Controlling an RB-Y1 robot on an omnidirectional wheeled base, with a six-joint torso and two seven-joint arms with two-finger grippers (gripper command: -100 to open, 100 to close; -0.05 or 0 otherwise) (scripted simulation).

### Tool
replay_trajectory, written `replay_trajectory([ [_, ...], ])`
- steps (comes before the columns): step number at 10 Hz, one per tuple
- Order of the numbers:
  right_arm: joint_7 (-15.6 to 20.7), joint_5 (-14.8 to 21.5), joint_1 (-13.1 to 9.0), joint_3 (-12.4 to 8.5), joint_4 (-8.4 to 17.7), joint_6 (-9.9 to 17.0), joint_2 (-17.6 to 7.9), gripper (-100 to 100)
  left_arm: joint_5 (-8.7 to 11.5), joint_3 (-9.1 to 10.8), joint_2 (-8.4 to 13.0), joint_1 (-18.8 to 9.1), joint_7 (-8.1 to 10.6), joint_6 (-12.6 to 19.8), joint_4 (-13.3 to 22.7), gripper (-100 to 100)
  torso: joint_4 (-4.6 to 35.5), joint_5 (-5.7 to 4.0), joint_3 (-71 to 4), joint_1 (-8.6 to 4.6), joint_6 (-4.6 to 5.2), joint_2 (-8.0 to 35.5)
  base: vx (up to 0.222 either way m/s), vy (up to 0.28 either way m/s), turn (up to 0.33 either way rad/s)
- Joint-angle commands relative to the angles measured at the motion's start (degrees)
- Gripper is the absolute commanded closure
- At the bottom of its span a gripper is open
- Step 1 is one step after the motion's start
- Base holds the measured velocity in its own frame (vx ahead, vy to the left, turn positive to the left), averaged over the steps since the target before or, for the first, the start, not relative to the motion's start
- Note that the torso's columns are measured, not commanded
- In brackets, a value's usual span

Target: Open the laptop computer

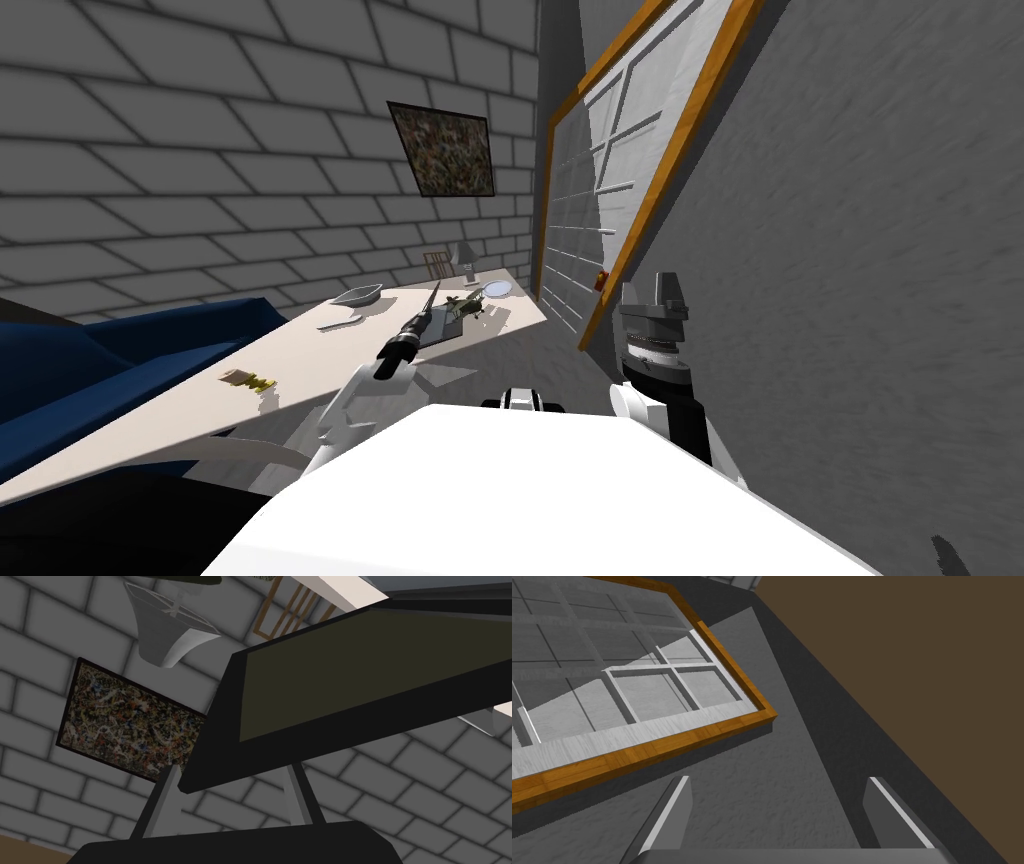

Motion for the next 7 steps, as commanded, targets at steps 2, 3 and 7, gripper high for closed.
replay_trajectory([
  [2, 0.0, 0.0, 0.0, 0.0, 0.0, 0.0, 0.0, 0, -3.2, -0.18, 0.1, -0.6, -2.13, -2.3, 3.5, 100, 0.1, -0.02, 0.1, 0.04, 0.03, 0.1, 0.008, -0.05, 0.0],
  [3, 0.0, 0.0, 0.0, 0.0, 0.0, 0.0, 0.0, 0, -5.0, -0.16, -0.2, -1.3, -3.07, -3.6, 5.3, 100, 0.1, -0.01, 0.1, 0.06, -0.02, 0.1, 0.012, -0.071, 0.029],
  [7, 0.0, 0.0, 0.0, 0.0, 0.0, 0.0, 0.0, 0, -8.7, -0.13, -0.9, -2.7, -4.97, -6.3, 9.8, 100, 0.0, -0.03, 0.0, -0.02, -0.01, 0.0, 0.003, -0.053, 0.018],
])
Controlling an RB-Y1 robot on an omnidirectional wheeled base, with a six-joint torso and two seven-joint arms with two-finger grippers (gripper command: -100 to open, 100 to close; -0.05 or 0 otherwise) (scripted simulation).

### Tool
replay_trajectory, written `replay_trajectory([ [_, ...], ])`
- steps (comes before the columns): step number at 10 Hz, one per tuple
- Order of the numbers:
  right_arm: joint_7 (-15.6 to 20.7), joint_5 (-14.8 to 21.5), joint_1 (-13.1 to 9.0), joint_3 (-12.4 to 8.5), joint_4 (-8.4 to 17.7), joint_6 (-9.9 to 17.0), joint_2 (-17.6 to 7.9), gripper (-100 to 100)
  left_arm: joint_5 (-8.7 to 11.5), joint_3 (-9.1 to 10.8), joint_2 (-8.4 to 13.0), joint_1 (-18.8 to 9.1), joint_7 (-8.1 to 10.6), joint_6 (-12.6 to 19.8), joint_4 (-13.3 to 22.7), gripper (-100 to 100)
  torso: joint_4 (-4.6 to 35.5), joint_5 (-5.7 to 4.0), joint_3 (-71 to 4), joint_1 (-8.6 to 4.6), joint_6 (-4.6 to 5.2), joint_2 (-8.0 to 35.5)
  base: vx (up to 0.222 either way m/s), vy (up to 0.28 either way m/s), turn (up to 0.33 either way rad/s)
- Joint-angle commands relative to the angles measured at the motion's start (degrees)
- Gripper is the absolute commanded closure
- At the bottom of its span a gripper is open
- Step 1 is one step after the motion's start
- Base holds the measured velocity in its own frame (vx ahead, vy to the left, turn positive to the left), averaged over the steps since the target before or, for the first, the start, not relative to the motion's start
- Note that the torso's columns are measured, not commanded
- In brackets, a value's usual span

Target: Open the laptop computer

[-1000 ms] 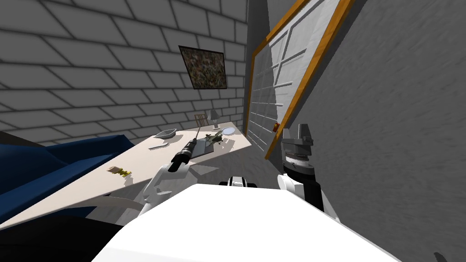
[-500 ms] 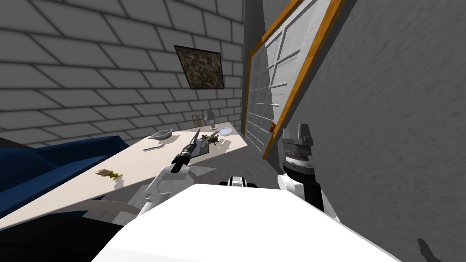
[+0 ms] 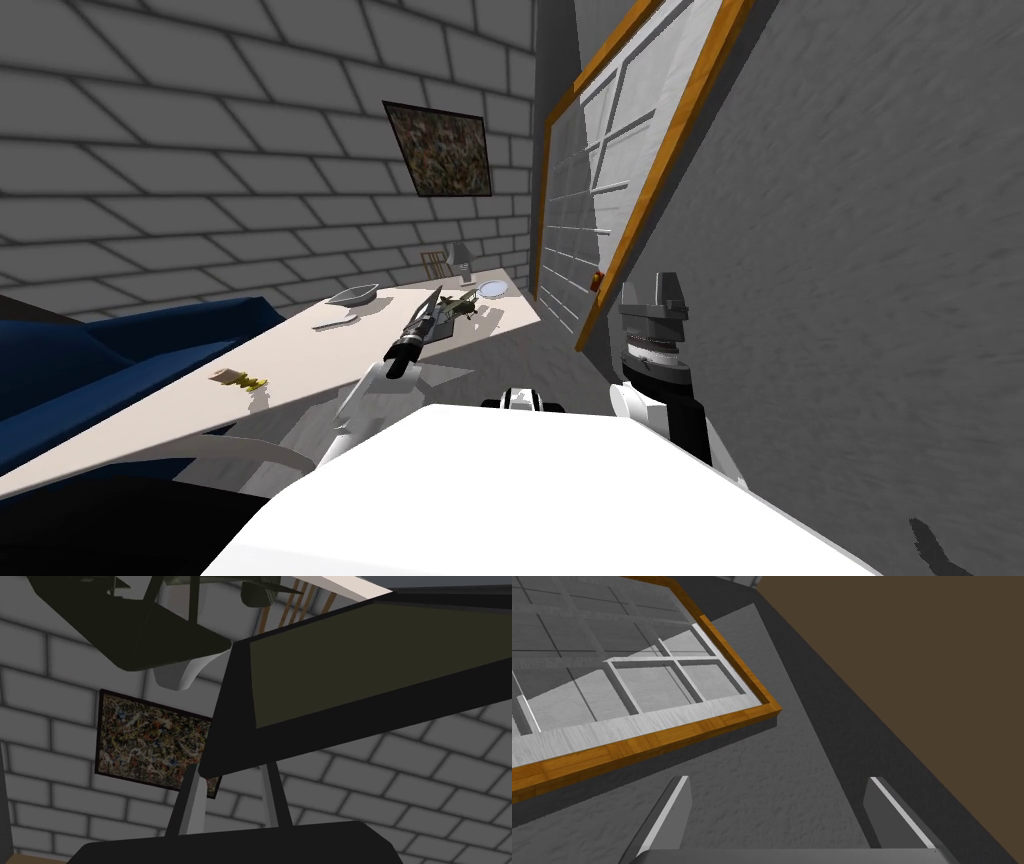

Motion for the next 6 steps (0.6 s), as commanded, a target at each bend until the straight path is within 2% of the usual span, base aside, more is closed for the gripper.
replay_trajectory([
  [1, 0.0, 0.0, 0.0, 0.0, 0.0, 0.0, 0.0, 0, -2.7, 0.2, -0.3, -1.0, -1.55, -2.0, 3.7, 100, 0.0, -0.01, 0.0, 0.02, 0.0, 0.0, 0.003, -0.042, 0.026],
  [2, 0.0, 0.0, 0.0, 0.0, 0.0, 0.0, 0.0, 0, -4.6, 0.21, -0.6, -1.7, -2.5, -3.4, 5.6, 100, 0.0, 0.04, 0.0, 0.04, 0.02, 0.0, 0.007, -0.059, 0.024],
  [3, 0.0, 0.0, 0.0, 0.0, 0.0, 0.0, 0.0, 0, -4.6, 0.21, -0.6, -1.7, -2.5, -3.4, 5.8, 100, -0.1, 0.05, 0.0, 0.01, 0.0, -0.1, 0.008, -0.048, 0.008],
  [4, 0.0, 0.0, 0.0, 0.0, 0.0, 0.0, 0.0, 0, -3.4, 0.06, 0.6, -1.0, -2.33, -0.3, 2.2, -100, 0.0, 0.04, 0.0, 0.01, 0.0, 0.0, 0.001, -0.011, -0.08],
  [5, 0.0, 0.0, 0.0, 0.0, 0.0, 0.0, 0.0, 0, -3.4, 0.06, 0.6, -1.0, -2.33, -0.3, 2.2, -100, 0.0, -0.01, 0.0, 0.01, 0.06, 0.1, -0.003, 0.019, -0.038],
  [6, 0.0, 0.0, 0.0, 0.0, 0.0, 0.0, 0.0, 0, -2.9, 0.03, 1.2, -0.6, -2.3, 1.1, 0.8, -100, 0.1, -0.04, 0.1, -0.06, 0.06, 0.2, -0.004, 0.023, -0.025],
])
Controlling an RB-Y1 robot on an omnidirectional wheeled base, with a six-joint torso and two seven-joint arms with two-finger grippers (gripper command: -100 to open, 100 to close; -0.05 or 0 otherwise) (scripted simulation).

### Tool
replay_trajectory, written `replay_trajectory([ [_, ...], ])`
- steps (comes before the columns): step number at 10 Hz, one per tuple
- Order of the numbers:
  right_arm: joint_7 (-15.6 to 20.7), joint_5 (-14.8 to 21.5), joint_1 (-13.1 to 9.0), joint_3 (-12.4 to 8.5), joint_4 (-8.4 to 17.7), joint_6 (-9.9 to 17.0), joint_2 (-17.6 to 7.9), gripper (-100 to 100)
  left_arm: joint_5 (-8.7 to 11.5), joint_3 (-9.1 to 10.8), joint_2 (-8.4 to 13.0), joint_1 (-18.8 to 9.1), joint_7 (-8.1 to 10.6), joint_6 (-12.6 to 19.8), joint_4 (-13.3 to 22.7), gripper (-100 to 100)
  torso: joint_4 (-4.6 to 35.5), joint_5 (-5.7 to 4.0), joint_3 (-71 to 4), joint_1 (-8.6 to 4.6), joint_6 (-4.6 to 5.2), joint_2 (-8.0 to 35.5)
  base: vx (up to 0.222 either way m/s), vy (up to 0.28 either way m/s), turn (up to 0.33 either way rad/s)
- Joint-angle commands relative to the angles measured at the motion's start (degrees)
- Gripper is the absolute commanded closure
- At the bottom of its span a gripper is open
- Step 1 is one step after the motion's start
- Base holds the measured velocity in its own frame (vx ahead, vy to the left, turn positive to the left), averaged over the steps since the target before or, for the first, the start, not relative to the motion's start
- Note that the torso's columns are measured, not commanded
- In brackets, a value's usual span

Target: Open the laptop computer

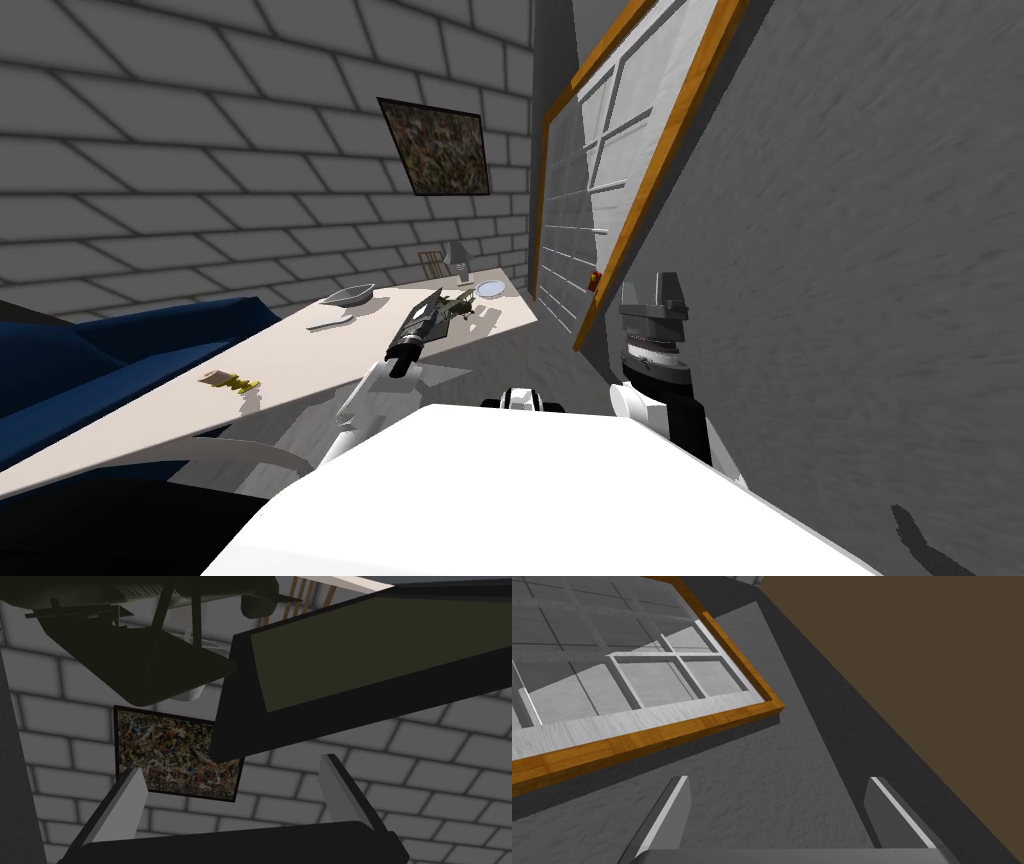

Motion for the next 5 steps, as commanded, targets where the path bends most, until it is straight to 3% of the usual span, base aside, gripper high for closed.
replay_trajectory([
  [1, 0.0, 0.0, 0.0, 0.0, 0.0, 0.0, 0.0, 0, 1.2, -0.02, 1.6, 0.6, 0.14, 3.4, -3.0, -100, 0.0, -0.04, 0.0, -0.12, 0.02, 0.0, -0.001, 0.022, -0.061],
  [5, 0.0, 0.0, 0.0, 0.0, 0.0, 0.0, 0.0, 0, 3.1, -0.13, 4.0, 2.1, 0.23, 9.1, -8.7, -100, 0.0, -0.07, 0.0, -0.21, 0.03, 0.0, -0.006, 0.015, -0.051],
])
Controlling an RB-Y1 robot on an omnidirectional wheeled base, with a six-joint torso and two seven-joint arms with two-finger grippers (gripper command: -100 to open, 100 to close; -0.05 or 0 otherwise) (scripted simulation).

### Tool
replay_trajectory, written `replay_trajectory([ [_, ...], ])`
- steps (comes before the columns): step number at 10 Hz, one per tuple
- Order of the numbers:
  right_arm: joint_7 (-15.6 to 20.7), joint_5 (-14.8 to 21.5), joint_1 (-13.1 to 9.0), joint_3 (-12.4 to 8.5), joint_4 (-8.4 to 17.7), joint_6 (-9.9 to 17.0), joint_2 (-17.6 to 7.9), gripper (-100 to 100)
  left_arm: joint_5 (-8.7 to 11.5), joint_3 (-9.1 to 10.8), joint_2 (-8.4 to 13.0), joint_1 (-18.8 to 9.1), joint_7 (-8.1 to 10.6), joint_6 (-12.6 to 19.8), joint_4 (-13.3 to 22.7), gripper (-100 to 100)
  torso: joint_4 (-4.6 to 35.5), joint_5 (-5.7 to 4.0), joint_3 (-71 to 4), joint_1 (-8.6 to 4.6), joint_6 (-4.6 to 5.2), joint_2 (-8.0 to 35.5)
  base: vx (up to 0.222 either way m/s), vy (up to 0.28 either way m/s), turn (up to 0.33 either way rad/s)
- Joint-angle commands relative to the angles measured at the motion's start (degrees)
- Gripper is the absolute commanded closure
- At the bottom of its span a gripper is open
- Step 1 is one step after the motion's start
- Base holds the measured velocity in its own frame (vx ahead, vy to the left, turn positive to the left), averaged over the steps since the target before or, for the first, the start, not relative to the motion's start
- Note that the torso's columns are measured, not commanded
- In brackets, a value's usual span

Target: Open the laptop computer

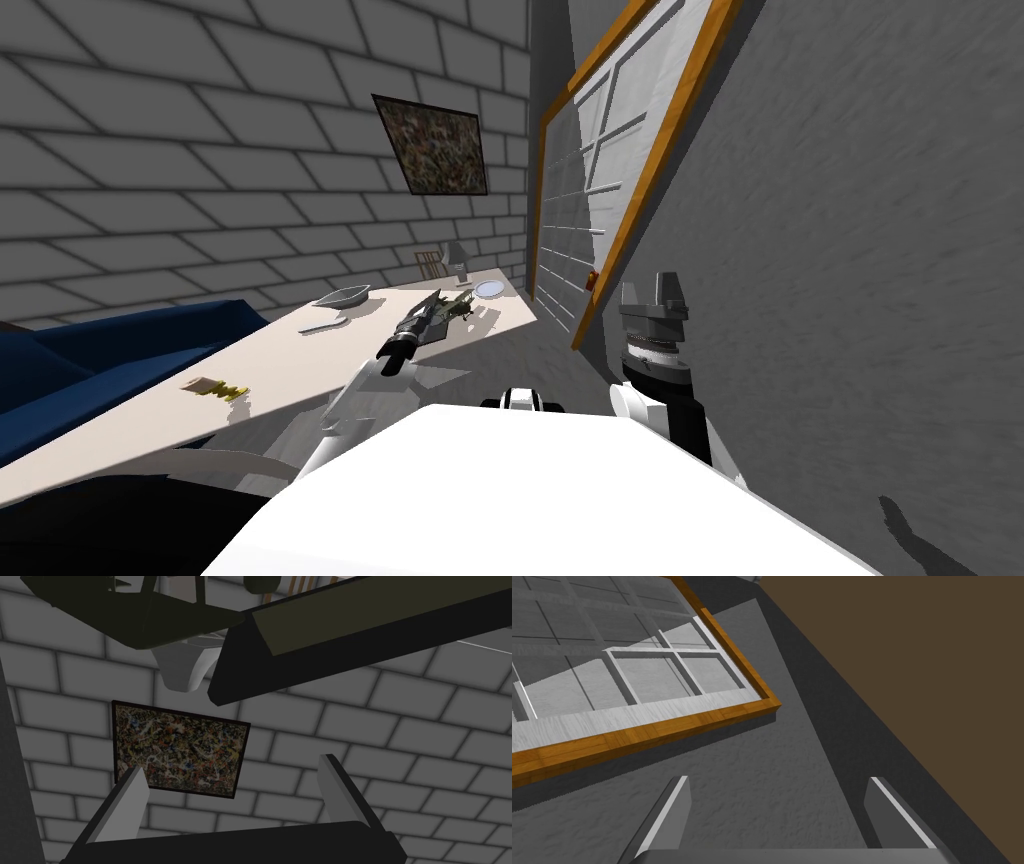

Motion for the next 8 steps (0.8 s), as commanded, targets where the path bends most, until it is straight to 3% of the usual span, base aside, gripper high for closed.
replay_trajectory([
  [1, 0.0, 0.0, 0.0, 0.0, 0.0, 0.0, 0.0, 0, 1.2, -0.09, 1.5, 0.7, 0.05, 3.9, -3.4, -100, 0.0, 0.01, 0.0, 0.02, 0.0, 0.0, -0.006, 0.014, -0.054],
  [2, 0.0, 0.0, 0.0, 0.0, 0.0, 0.0, 0.0, 0, 1.6, -0.12, 2.1, 1.0, 0.07, 5.3, -4.8, -100, 0.0, 0.01, 0.0, 0.03, -0.01, 0.0, -0.006, 0.014, -0.051],
  [3, 0.0, 0.0, 0.0, 0.0, 0.0, 0.0, 0.0, 0, 1.1, -0.09, 1.4, 0.9, 0.05, 3.9, -3.7, -100, 0.0, 0.01, 0.0, 0.03, -0.01, 0.0, -0.003, 0.008, -0.009],
  [4, 0.0, 0.0, 0.0, 0.0, 0.0, 0.0, 0.0, 0, 1.1, -0.08, 1.5, 1.0, 0.07, 4.2, -3.9, 0, 0.0, 0.01, 0.0, 0.01, -0.01, 0.0, 0.0, 0.0, 0.0],
  [8, 0.0, 0.0, 0.0, 0.0, 0.0, 0.0, 0.0, 0, 1.1, -0.08, 1.5, 1.0, 0.07, 4.1, -3.9, 0, 0.0, 0.01, 0.0, 0.02, -0.01, 0.0, 0.0, 0.0, 0.0],
])
